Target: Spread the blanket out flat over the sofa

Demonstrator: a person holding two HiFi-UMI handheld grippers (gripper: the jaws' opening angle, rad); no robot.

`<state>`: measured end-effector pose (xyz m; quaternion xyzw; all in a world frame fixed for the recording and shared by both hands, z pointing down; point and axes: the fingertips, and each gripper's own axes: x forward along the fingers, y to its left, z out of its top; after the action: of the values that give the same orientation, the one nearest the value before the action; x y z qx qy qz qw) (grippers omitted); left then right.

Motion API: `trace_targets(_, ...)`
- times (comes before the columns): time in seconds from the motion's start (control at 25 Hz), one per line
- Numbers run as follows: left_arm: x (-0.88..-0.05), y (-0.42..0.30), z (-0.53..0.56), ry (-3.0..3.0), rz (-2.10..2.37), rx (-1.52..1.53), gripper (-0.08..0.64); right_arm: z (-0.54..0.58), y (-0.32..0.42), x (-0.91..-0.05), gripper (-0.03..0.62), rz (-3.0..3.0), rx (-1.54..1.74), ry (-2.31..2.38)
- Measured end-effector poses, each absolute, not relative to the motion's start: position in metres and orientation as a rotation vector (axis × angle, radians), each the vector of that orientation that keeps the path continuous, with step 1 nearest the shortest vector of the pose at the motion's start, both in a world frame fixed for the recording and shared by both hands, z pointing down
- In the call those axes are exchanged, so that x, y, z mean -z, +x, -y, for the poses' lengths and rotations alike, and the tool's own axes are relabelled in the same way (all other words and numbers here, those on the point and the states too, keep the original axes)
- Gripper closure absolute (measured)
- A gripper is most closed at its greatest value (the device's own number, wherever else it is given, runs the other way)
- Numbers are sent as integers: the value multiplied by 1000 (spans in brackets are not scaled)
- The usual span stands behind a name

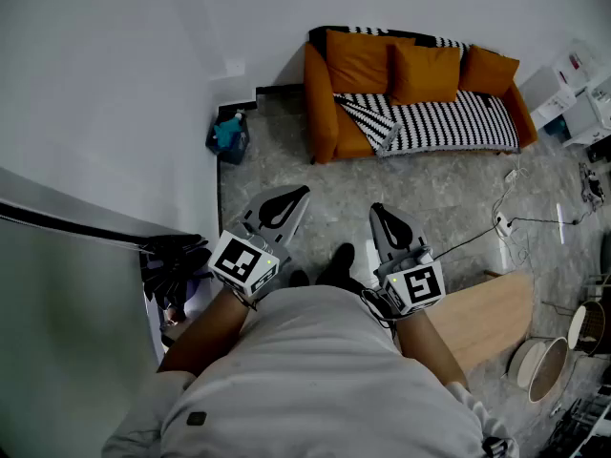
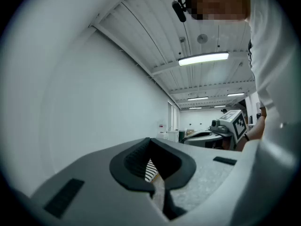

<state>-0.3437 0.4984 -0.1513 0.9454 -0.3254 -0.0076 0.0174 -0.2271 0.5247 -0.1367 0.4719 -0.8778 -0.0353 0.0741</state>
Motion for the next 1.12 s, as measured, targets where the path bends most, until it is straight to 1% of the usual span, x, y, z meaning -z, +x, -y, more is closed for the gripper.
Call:
trace_targets(0.4, 145, -354, -476, 2928, 996, 27, 551, -505, -236, 133, 566, 2620, 101, 1427)
trace_targets(0.6, 143, -346, -462, 2938, 969, 19, 551, -491, -229, 129, 566, 2631, 62, 1444)
trace_targets(0.92, 133, -310, -423, 2942, 930, -22, 551, -454, -188, 115, 565, 2606, 17, 1493)
trace_targets(1.12, 123, -264, -394, 2943, 898, -86, 551, -422, -136, 107, 563, 2594, -35, 1543)
